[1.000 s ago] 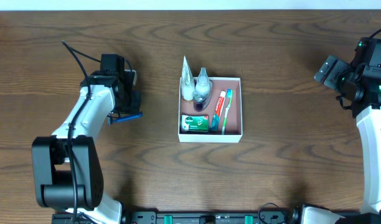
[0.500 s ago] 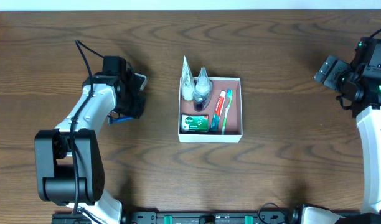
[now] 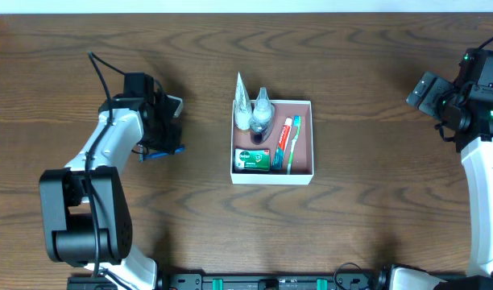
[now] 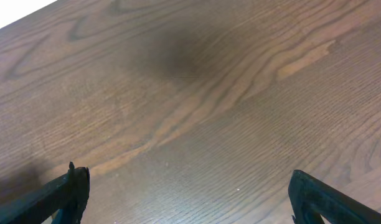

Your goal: Pack container

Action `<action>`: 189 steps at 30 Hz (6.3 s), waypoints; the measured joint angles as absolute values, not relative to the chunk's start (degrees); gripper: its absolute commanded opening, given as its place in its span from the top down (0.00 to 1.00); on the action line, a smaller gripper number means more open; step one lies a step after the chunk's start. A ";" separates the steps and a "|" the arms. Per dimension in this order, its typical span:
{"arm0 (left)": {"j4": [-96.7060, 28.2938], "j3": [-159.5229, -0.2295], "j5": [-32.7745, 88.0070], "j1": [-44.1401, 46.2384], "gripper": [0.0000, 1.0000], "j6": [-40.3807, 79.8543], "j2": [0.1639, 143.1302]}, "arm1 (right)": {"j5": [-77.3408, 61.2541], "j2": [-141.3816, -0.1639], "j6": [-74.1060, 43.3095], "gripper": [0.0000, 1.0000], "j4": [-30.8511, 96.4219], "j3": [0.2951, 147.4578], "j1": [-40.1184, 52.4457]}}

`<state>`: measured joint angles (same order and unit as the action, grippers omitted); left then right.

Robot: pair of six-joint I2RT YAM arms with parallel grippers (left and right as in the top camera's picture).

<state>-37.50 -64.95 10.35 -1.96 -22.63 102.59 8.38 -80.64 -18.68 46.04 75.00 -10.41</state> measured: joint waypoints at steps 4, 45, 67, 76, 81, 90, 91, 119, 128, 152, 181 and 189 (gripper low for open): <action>-37.45 -64.95 10.37 -2.72 0.49 -22.76 102.80 | 8.38 -80.64 -18.68 0.01 46.04 75.00 -10.41; -43.13 -64.62 13.58 -2.94 0.70 -22.65 106.74 | 8.38 -80.64 -18.68 0.01 46.04 75.00 -10.41; -43.18 -63.94 10.83 -2.11 0.79 -15.81 106.59 | 8.38 -80.64 -18.68 0.01 46.04 75.00 -10.41; -37.60 -60.23 6.85 0.43 0.81 -13.26 104.92 | 8.38 -80.64 -18.68 0.01 46.04 75.00 -10.41; -37.12 -60.07 6.17 0.51 0.94 -12.19 104.77 | 8.38 -80.64 -18.68 0.01 46.04 75.00 -10.41; -37.34 -60.14 6.20 0.51 0.94 -11.33 104.77 | 8.38 -80.64 -18.68 0.01 46.04 75.00 -10.41; -37.71 -60.31 6.20 0.54 0.94 -10.96 104.77 | 8.38 -80.64 -18.68 0.01 46.04 75.00 -10.41; -33.63 -79.07 7.22 30.55 0.94 10.83 75.59 | 8.38 -80.64 -18.68 0.01 46.04 75.00 -10.41; -26.39 -79.07 -8.97 45.80 0.94 21.15 88.97 | 8.38 -80.64 -18.68 0.01 46.04 75.00 -10.41; -26.30 -79.07 -12.36 48.03 0.70 27.42 103.55 | 8.38 -80.64 -18.68 0.01 46.04 75.00 -10.41; -33.52 -79.05 -12.05 48.03 0.02 22.09 84.36 | 8.38 -80.64 -18.68 0.01 46.02 75.00 -10.41; -42.35 -79.07 -13.58 48.03 0.02 20.91 69.17 | 8.38 -80.64 -18.68 0.01 46.06 75.00 -10.41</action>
